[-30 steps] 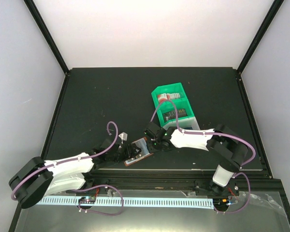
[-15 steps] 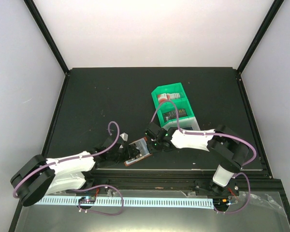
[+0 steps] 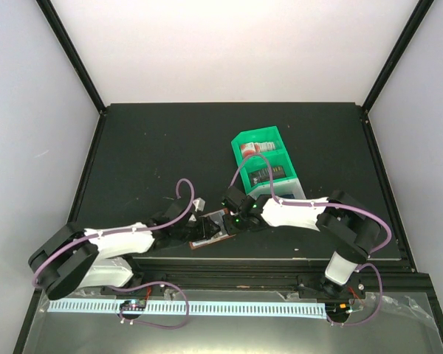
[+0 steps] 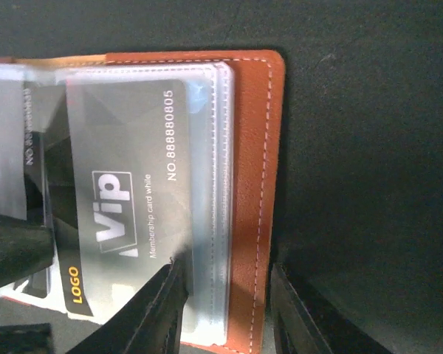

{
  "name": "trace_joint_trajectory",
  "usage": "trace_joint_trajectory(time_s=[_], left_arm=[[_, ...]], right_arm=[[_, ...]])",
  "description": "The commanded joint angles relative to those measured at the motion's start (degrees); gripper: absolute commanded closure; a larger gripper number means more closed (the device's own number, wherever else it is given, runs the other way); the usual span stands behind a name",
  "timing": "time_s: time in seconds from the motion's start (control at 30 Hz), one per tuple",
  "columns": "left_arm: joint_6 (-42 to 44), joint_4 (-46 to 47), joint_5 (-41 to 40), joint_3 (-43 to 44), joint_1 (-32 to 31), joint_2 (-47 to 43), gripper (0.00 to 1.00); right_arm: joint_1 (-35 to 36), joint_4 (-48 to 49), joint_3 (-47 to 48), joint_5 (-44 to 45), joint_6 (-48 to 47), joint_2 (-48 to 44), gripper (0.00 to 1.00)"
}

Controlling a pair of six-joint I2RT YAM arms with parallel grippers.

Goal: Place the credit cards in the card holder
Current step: Insert the credit card into the card holder, then adjust the card holder at the center of the board.

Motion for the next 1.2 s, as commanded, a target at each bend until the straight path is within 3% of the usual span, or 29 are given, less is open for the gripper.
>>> trace_joint_trajectory(time_s=[0.0,0.13,0.27,0.43,0.53,0.67,0.77,0.97,1.17], left_arm=[[4.52,0.52,0.25,3.63,-0.05,3.05,0.57],[6.23,-1.31,0.31,5.99,-0.05,5.73,0.57],[8.46,-6.52,-1.23,7.86,-0.05,1.83,0.52],[12.96,-20.88,-6.98,12.71,0.16,-6.04,0.41],[13.54,-30.41,-14.74,14.4,0.86,-11.35,0.34],[15.75,-41.43,-23.88,17.95,5.83,-19.92,0.27],[17.8,-44.87,-26.07,20.94,11.36,-25.81,0.23],[21.49,-48.26,-28.19,26.81,18.74,-30.81,0.19],[22.66,-49.56,-26.15,27.32,20.14,-31.59,0.18]], right_arm=[[0.26,0.4,-1.03,-0.35,0.22,-0.82,0.65],[0.27,-0.55,-1.03,2.37,1.1,-2.11,0.65],[0.27,-1.97,-0.81,7.06,1.88,-5.75,0.64],[0.26,-3.82,0.99,8.63,0.66,-8.13,0.61],[0.54,-3.42,2.82,4.49,-2.72,-7.49,0.59],[4.86,-3.71,8.73,-0.76,-9.71,-3.98,0.52],[7.4,-3.4,13.3,-5.12,-11.06,0.05,0.47],[10.03,-2.4,20.43,-11.82,-10.49,8.44,0.43],[11.85,-6.57,28.2,-8.92,-9.98,16.61,0.43]])
